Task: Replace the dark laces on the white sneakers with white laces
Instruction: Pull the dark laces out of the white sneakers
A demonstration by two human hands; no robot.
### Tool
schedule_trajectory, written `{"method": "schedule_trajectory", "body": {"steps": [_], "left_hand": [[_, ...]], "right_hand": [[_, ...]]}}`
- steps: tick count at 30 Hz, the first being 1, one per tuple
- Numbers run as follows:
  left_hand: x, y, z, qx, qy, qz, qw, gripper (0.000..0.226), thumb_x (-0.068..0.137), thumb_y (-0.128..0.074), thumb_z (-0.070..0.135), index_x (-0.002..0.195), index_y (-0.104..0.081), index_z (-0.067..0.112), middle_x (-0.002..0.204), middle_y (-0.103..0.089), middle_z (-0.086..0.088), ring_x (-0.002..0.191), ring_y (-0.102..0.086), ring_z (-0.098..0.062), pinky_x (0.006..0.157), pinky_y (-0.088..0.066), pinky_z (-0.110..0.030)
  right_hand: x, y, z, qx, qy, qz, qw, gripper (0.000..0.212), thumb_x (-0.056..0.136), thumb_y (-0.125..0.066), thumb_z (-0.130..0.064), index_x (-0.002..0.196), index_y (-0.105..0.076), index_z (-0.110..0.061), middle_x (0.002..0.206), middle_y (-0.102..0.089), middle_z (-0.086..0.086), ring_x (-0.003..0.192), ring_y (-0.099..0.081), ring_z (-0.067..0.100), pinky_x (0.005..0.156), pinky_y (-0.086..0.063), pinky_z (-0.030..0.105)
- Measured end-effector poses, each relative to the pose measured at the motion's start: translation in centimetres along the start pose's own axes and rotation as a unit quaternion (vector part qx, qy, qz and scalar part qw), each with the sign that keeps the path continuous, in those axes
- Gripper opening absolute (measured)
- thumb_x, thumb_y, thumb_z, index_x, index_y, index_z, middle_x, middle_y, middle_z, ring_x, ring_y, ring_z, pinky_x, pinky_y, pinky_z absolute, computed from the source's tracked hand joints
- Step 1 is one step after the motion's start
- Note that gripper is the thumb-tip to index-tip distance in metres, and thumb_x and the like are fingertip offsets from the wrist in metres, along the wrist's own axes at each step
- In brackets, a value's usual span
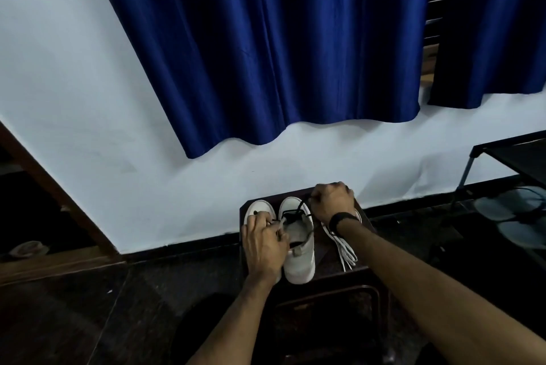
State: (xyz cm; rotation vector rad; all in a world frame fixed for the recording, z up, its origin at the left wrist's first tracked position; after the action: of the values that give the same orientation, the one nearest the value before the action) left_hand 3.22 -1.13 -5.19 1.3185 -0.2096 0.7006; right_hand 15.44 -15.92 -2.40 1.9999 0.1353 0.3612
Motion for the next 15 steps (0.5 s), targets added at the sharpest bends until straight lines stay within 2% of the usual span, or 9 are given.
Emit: {"method": "schedule_trajectory", "body": {"steps": [3,5,6,9,12,13,15], "left_hand": [[0.1,-0.1,0.2,0.01,0.003,0.005,1.0,0.007,0.071,-0.077,0.027,0.077,-0.076,0.023,0.085,-0.065,0.004,0.088,-0.056,-0.023,0.074,-0.042,-0.037],[0.0,-0.4,0.2,0.015,0.009,-0.005,1.0,0.013,0.075,-0.075,0.028,0.087,-0.077,0.024,0.087,-0.069,0.005,0.089,-0.058,-0.024,0.075,-0.042,-0.038],[0.0,-0.6,0.2,0.012,0.015,-0.012,1.0,0.017,0.076,-0.073,0.028,0.093,-0.076,0.024,0.088,-0.07,0.004,0.09,-0.059,-0.024,0.076,-0.043,-0.038],[0.0,-0.9,-0.2,0.0,0.027,-0.025,0.999,0.021,0.078,-0.069,0.029,0.097,-0.075,0.023,0.092,-0.072,0.003,0.092,-0.059,-0.024,0.077,-0.044,-0.039],[-0.1,-1.0,-0.4,0.007,0.036,-0.027,0.999,0.025,0.076,-0.068,0.029,0.1,-0.074,0.022,0.096,-0.072,0.002,0.095,-0.06,-0.025,0.079,-0.044,-0.04],[-0.2,-1.1,-0.4,0.009,0.044,-0.032,0.999,0.029,0.075,-0.068,0.03,0.102,-0.074,0.023,0.097,-0.072,0.003,0.097,-0.06,-0.025,0.08,-0.044,-0.04],[-0.2,-1.4,-0.5,0.019,0.057,-0.043,0.997,0.036,0.073,-0.067,0.033,0.107,-0.072,0.024,0.099,-0.072,0.004,0.102,-0.059,-0.024,0.083,-0.043,-0.04]], "right_hand": [[-0.5,-1.2,-3.6,-0.043,0.202,-0.033,0.978,0.048,0.075,-0.065,-0.033,0.122,-0.061,-0.024,0.121,-0.061,0.001,0.117,-0.046,0.026,0.095,-0.039,0.038],[-1.7,-1.9,-6.0,-0.122,0.312,-0.048,0.941,0.034,0.08,-0.061,-0.034,0.112,-0.066,-0.025,0.11,-0.065,0.001,0.112,-0.048,0.024,0.093,-0.036,0.038],[-2.2,-2.4,-6.7,-0.171,0.338,-0.055,0.924,0.026,0.084,-0.057,-0.033,0.105,-0.068,-0.024,0.102,-0.066,0.002,0.11,-0.048,0.024,0.092,-0.034,0.039],[-2.5,-2.8,-7.1,-0.227,0.341,-0.063,0.91,0.023,0.091,-0.051,-0.031,0.095,-0.071,-0.02,0.094,-0.068,0.004,0.107,-0.049,0.025,0.093,-0.033,0.04],[-2.6,-2.3,-7.0,-0.21,0.356,0.02,0.91,0.018,0.077,-0.057,-0.028,0.068,-0.068,-0.018,0.07,-0.066,0.001,0.087,-0.057,0.026,0.082,-0.035,0.041],[-2.2,-1.4,-6.4,-0.195,0.319,0.06,0.926,0.014,0.073,-0.058,-0.026,0.066,-0.067,-0.018,0.069,-0.066,0.0,0.085,-0.058,0.025,0.081,-0.032,0.04],[-0.5,1.0,-3.5,-0.152,0.147,0.104,0.972,0.015,0.075,-0.057,-0.028,0.079,-0.07,-0.022,0.082,-0.07,-0.003,0.093,-0.055,0.023,0.084,-0.029,0.041]]}}
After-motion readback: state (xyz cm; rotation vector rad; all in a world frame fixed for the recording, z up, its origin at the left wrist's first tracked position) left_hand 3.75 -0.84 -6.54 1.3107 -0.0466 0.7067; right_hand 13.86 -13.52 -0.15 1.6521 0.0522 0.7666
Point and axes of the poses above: each hand's wrist, its own x-axis towards the middle knuckle, its own y-axis out of the back of the hand, z = x × y, the point moved 7 cm from there along x, towards the middle knuckle
